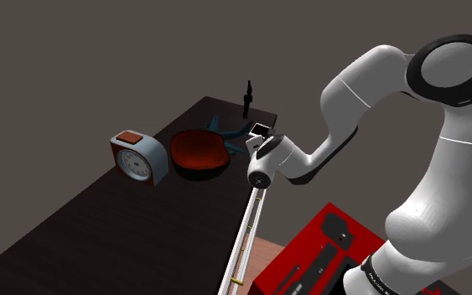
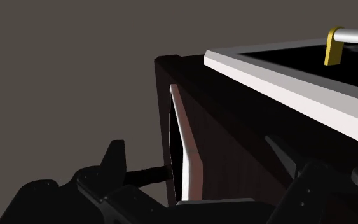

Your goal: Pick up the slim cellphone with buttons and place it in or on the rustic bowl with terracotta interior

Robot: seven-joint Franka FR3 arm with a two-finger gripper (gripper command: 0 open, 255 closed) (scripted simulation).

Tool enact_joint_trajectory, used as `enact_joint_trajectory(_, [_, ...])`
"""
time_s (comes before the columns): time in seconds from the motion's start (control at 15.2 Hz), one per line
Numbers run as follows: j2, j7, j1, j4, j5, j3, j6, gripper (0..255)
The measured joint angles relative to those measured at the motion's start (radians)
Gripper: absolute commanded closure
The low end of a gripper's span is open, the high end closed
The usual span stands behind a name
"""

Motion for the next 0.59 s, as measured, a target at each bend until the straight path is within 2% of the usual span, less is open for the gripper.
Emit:
enact_joint_trajectory(0.4, [0.010,0.001,-0.003,0.007,-0.014,-0.007,0.002,0])
enact_joint_trajectory(0.46, [0.010,0.001,-0.003,0.007,-0.014,-0.008,0.001,255])
enact_joint_trajectory(0.59, [0.013,0.001,-0.003,0.011,-0.016,-0.009,0.002,255])
